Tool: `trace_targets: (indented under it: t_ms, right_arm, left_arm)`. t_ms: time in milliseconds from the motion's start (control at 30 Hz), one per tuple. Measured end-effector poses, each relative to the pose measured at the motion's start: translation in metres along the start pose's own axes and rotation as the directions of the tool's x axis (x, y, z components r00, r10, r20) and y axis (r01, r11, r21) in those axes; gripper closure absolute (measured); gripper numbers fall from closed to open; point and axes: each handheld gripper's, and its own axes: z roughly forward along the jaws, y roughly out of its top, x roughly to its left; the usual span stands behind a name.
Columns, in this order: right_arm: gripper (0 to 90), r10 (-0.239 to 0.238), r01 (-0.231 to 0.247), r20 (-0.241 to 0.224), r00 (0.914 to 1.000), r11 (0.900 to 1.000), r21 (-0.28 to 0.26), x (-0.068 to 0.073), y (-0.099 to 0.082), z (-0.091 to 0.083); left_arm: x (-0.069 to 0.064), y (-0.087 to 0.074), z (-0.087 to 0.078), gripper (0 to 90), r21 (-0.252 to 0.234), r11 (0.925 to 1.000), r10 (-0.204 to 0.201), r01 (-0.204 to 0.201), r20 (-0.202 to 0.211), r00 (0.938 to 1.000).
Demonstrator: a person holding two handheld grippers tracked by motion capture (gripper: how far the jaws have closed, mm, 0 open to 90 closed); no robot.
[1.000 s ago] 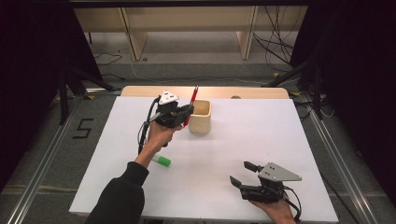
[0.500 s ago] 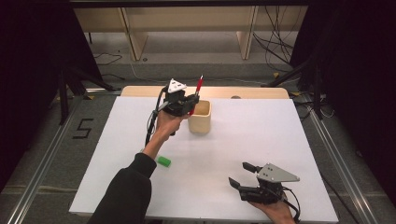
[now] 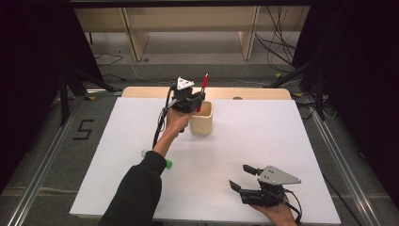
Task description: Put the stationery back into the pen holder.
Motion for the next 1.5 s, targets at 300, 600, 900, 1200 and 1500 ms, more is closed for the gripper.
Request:
trace_targets:
  t_ms: [300, 600, 900, 1200, 1500]
  right_arm:
    - [27.5, -0.015, 0.015, -0.002, 0.9999, 0.9999, 0.000, 0.002, 0.000, 0.000]
    - [27.5, -0.022, 0.022, -0.006, 0.9997, 0.9997, 0.006, 0.003, 0.000, 0.001]
    - [27.5, -0.024, 0.024, -0.009, 0.9997, 0.9997, 0.006, 0.004, 0.000, 0.001]
    - [27.8, -0.024, 0.024, -0.012, 0.9996, 0.9997, 0.005, 0.004, 0.000, 0.001]
    - [28.0, -0.027, 0.027, -0.015, 0.9995, 0.9996, 0.011, 0.005, 0.000, 0.002]
  left_arm:
    - [0.001, -0.004, 0.009, 78.6, 0.006, 1.0000, 0.006, -0.005, -0.031, 0.9995]
    - [0.001, -0.007, 0.013, 78.5, 0.004, 0.9997, 0.022, -0.022, -0.047, 0.9986]
    - [0.000, -0.011, 0.018, 78.3, 0.030, 0.9985, 0.047, -0.045, -0.049, 0.9977]
    - [-0.001, -0.015, 0.022, 78.0, 0.080, 0.9946, 0.070, -0.066, -0.043, 0.9966]
    - [0.000, -0.016, 0.021, 77.6, 0.130, 0.9887, 0.080, -0.074, -0.042, 0.9959]
